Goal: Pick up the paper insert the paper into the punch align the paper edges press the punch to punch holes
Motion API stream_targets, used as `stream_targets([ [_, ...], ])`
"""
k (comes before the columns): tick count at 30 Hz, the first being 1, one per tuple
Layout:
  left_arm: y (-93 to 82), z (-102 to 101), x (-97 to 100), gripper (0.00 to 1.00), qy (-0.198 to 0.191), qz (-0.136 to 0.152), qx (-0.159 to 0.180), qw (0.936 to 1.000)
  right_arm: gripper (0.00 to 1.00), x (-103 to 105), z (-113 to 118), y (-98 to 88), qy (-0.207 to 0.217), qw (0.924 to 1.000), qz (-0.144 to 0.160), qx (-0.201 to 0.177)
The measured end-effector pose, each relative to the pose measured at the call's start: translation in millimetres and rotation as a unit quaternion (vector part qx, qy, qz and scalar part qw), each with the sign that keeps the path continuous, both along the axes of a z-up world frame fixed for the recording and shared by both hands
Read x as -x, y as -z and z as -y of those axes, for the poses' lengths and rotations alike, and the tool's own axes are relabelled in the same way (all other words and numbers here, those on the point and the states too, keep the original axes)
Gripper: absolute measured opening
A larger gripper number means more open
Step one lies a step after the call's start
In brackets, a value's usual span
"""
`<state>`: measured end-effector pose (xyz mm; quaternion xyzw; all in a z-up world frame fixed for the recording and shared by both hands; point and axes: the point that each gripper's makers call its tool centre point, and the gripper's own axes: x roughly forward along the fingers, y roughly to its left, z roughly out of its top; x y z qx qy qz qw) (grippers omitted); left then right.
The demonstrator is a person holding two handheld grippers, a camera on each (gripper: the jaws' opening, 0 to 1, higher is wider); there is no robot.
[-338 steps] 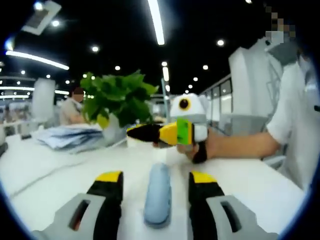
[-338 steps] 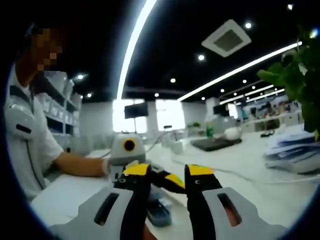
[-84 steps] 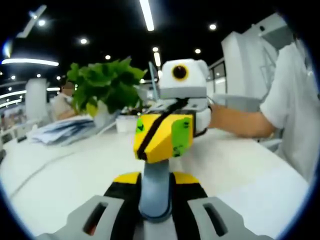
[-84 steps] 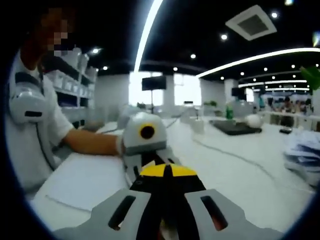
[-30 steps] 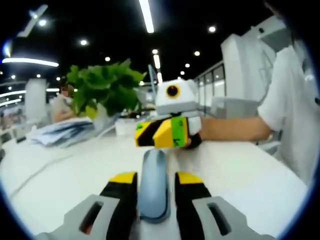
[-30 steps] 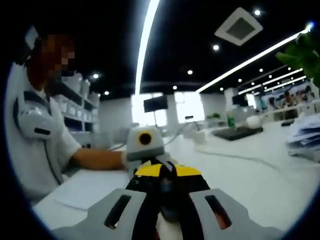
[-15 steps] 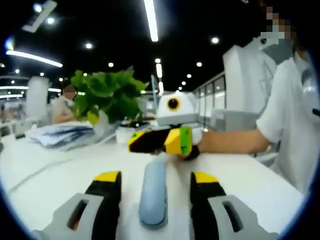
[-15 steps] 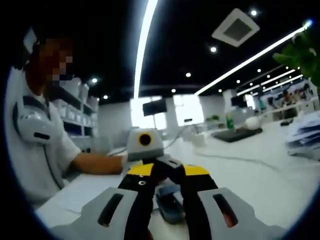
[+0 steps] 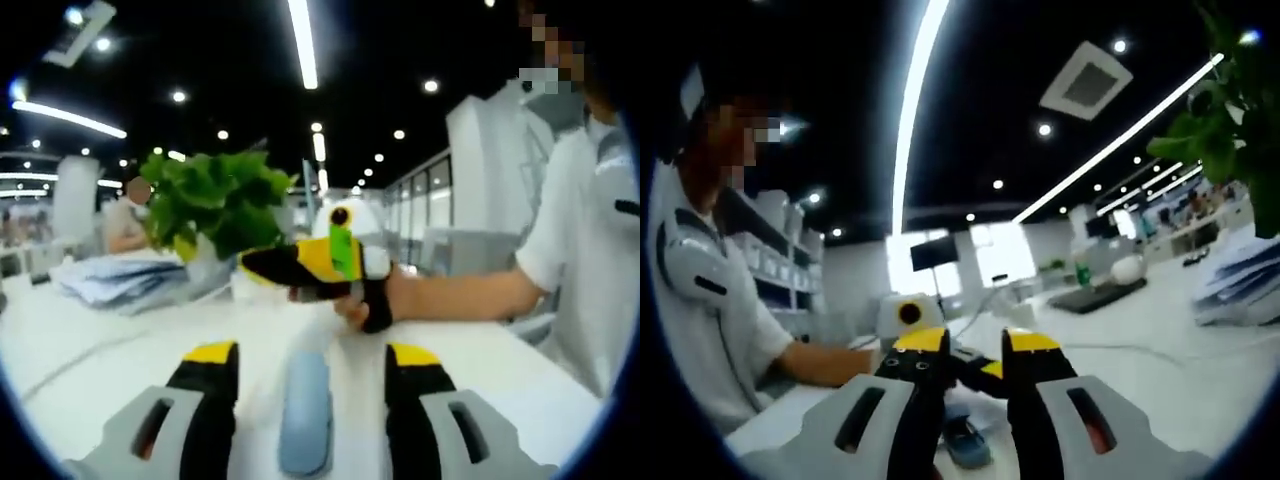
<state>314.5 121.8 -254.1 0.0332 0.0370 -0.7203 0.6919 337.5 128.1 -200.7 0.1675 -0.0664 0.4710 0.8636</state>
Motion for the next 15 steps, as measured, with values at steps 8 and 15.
stream_targets([
  [8,-11.0,-35,4.6,0.63,-0.018,0.013,-0.007,0.9997,0.26,0,0,0.1,0.012,0.9999,-0.002,0.002],
  [15,4.9,-91,4.7,0.63,-0.053,0.016,-0.031,0.998,0.27,-1,0,2.6,0.018,0.9998,-0.004,0.008],
])
